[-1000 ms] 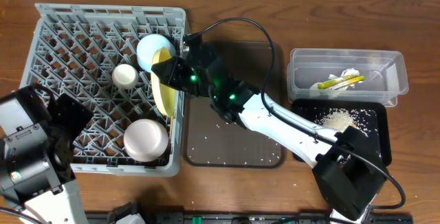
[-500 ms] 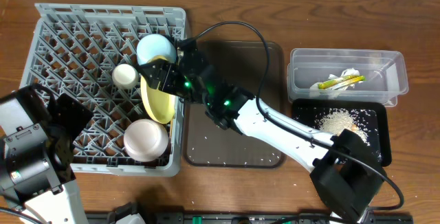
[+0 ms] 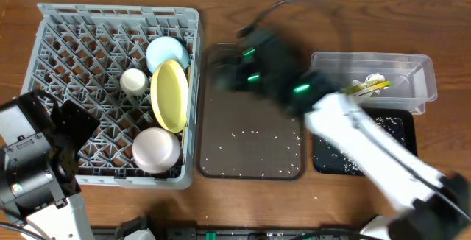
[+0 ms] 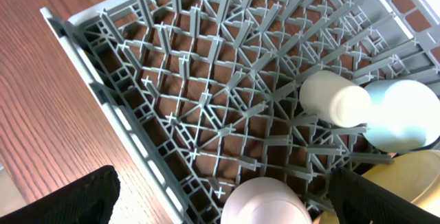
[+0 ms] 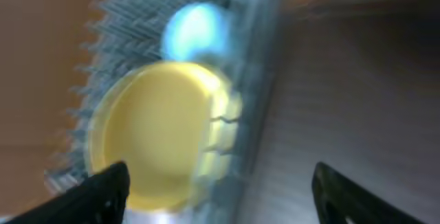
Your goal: Sort waste into correct bins and load items into the dishwasher
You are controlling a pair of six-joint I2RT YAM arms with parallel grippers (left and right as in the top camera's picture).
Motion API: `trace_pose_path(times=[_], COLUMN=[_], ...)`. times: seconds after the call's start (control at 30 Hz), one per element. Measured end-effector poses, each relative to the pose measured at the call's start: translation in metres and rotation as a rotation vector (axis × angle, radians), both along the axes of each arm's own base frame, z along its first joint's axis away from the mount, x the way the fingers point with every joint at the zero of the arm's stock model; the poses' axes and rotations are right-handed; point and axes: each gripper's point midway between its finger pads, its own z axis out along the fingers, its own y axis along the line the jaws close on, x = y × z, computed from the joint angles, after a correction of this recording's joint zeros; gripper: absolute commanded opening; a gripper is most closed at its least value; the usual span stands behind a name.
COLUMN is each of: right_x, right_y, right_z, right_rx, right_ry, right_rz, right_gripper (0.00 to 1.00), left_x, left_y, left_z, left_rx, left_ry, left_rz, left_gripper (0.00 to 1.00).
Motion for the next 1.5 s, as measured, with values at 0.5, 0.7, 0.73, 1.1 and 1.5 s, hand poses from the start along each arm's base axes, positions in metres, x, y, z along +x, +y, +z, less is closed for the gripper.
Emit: trace_pose_path(times=[0.5, 0.7, 0.73, 1.1, 1.5], right_x=[-0.008, -0.007, -0.007, -0.007, -0.007], right_y=[-0.27, -0.285, -0.285, -0.285, -0.285], right_z=[0.042, 0.041, 0.041, 0.041, 0.041], right_rx=[-0.391, -0.407, -0.408, -0.409, -0.409], right_ry=[-0.007, -0.004, -0.005, -0.005, -0.006], right_rz=[-0.246, -0.267, -0.266, -0.265, -0.263], right_gripper=[0.99, 0.99, 0.99, 0.99, 0.99], left_x=[0.0, 0.0, 0.0, 0.0, 0.0], left_y=[0.0, 0.0, 0.0, 0.0, 0.0], left_z=[0.0, 0.0, 0.0, 0.0, 0.0], left_rx=[0.0, 0.0, 0.0, 0.0, 0.0], left_ry=[0.001, 0.001, 0.001, 0.001, 0.001], left_rz=[0.0, 0.0, 0.0, 0.0, 0.0], left_gripper=[0.98, 0.98, 0.98, 0.98, 0.98])
